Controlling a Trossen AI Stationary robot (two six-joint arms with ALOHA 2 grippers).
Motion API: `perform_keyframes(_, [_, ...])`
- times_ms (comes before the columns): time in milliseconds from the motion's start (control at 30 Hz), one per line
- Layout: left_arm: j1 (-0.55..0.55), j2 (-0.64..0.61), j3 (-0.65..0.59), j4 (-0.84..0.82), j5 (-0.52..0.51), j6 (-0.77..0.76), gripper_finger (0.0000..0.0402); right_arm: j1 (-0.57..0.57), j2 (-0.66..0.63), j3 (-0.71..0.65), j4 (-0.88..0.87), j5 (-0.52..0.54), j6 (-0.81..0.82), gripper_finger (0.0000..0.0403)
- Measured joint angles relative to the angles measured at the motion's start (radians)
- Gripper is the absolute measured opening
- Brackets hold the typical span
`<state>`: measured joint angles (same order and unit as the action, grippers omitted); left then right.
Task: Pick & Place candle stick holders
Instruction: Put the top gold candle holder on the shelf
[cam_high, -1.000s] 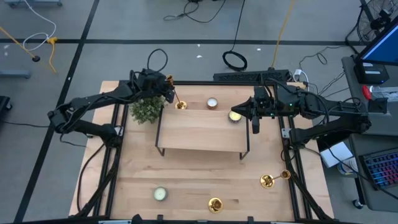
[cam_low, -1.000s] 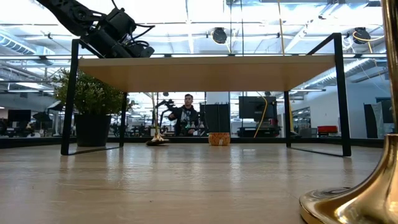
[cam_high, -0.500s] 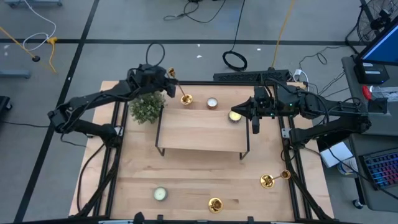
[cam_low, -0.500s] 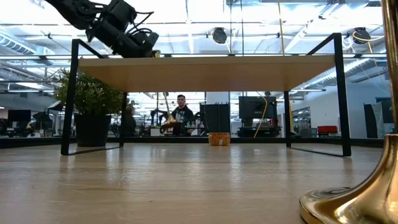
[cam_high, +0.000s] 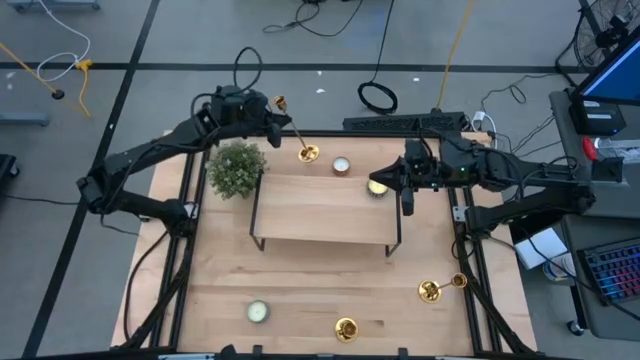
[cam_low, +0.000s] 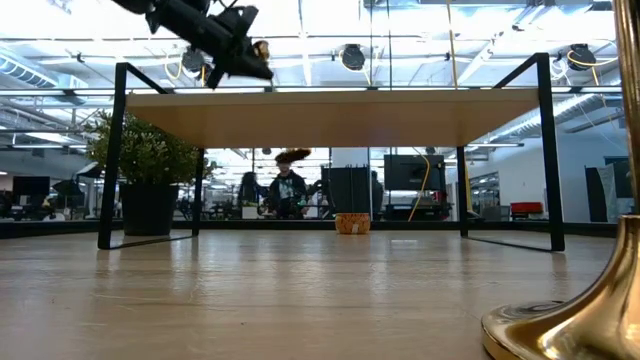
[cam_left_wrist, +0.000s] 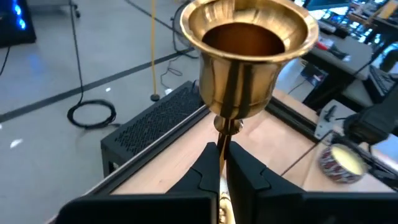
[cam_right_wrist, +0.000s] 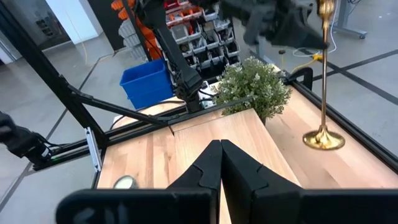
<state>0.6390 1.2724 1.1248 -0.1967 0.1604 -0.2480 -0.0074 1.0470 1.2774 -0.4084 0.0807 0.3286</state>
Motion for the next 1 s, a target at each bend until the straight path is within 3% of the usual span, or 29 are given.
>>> perform_keyframes(267, [-0.036, 0.0, 0.144, -0.088, 0.058, 0.018, 0.0018, -0.003, 0.058, 0.0, 0.074, -0.007, 0.01, 0.0004])
perform_keyframes(600, [-0.125, 0.0, 0.255, -0.27, 0.139, 0.017, 0.0017, -0.127, 0.107, 0.0, 0.093, -0.213, 0.127, 0.0014])
perform_keyframes(767, [-0.189, -0.002, 0.263, -0.273, 0.18, -0.021, 0.0008, -0.176, 0.158, 0.009, 0.1, -0.374, 0.136, 0.0069])
perform_keyframes(1000, [-0.28, -0.002, 0.263, -0.268, 0.194, -0.053, 0.0009, -0.149, 0.234, 0.025, 0.245, -0.478, 0.14, 0.0181])
